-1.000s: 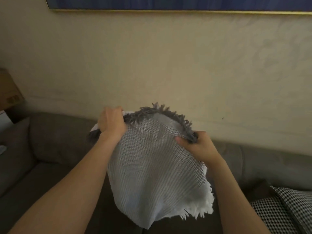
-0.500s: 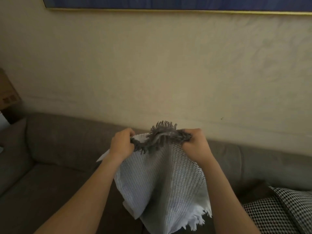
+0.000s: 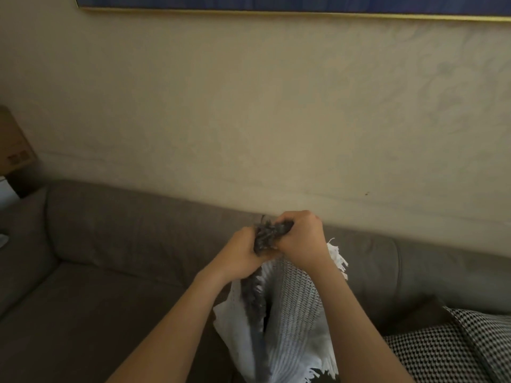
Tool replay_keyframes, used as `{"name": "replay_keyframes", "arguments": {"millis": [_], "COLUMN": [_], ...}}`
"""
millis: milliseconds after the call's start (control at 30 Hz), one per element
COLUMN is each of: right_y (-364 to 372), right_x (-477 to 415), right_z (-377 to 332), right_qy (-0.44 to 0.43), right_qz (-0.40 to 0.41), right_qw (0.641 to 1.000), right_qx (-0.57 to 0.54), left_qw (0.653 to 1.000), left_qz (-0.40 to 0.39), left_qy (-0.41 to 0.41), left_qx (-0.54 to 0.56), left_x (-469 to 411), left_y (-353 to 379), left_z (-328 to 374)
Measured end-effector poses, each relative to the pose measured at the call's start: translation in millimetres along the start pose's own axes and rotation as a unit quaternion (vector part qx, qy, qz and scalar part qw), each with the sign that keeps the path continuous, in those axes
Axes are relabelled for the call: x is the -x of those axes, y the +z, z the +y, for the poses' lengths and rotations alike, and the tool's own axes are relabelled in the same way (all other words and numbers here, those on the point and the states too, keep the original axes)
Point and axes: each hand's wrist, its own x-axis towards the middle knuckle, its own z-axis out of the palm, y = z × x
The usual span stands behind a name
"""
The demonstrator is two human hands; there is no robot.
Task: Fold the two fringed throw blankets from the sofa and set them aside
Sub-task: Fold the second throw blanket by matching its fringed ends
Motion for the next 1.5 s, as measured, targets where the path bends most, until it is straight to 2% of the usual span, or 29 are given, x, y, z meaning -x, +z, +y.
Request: {"name": "replay_keyframes", "arguments": {"millis": [133, 300, 367, 533, 667, 767, 833, 900, 1033, 1167, 1267, 1367, 1500], "right_y": [-8.0, -20.1, -26.5, -41.8, -31.9, -21.7, -18.2, -17.5, -14.3, -6.1, -4.3, -2.3, -2.8], "right_x": [-1.4, 2.2, 4.1, 6.0, 7.2, 7.5, 6.1, 3.9, -2.0, -5.0, -4.2, -1.3, 14.0], "right_z": [3.2, 14.4, 24.6, 43.3, 43.8, 35.3, 27.5, 17.3, -5.2, -21.4, -18.9, -8.8, 3.6], "right_qy": [-0.031, -0.036, -0.015, 0.1, 0.099, 0.121, 0.115, 0.079, 0.001, -0.026, 0.005, 0.027, 0.017], "right_qz": [-0.03, -0.078, -0.119, -0.225, -0.159, -0.084, -0.052, -0.036, -0.051, -0.02, 0.022, 0.047, -0.04], "right_qw": [0.999, 0.994, 0.99, 0.968, 0.975, 0.961, 0.956, 0.962, 0.982, 0.991, 0.988, 0.979, 0.95], "right_qx": [-0.018, -0.062, -0.067, -0.04, -0.119, -0.233, -0.263, -0.26, -0.183, -0.133, -0.155, -0.197, -0.31], "left_qw": [1.0, 0.999, 0.998, 0.995, 0.988, 0.98, 0.979, 0.985, 0.998, 0.996, 0.995, 0.995, 0.997], "left_qz": [-0.011, 0.0, 0.01, 0.08, 0.144, 0.196, 0.203, 0.17, 0.005, -0.068, -0.086, -0.068, 0.014], "left_qy": [0.007, 0.004, 0.015, 0.02, 0.029, 0.021, 0.016, 0.012, 0.003, 0.005, -0.02, -0.041, -0.013], "left_qx": [-0.009, 0.045, 0.053, 0.051, 0.053, 0.001, -0.029, -0.011, 0.058, 0.051, 0.041, 0.052, 0.075], "left_x": [-4.6, -10.2, -12.5, -16.4, -17.2, -21.3, -20.3, -14.4, -9.7, -13.2, -12.5, -11.3, -12.2], "left_y": [-9.9, -26.9, -31.8, -44.8, -47.5, -48.0, -50.9, -56.0, -59.0, -39.9, -34.8, -32.4, -27.0], "left_z": [7.0, 12.4, 8.7, 7.9, 6.9, -5.6, -13.6, -13.3, 2.0, 21.0, 24.0, 23.5, 27.0]}}
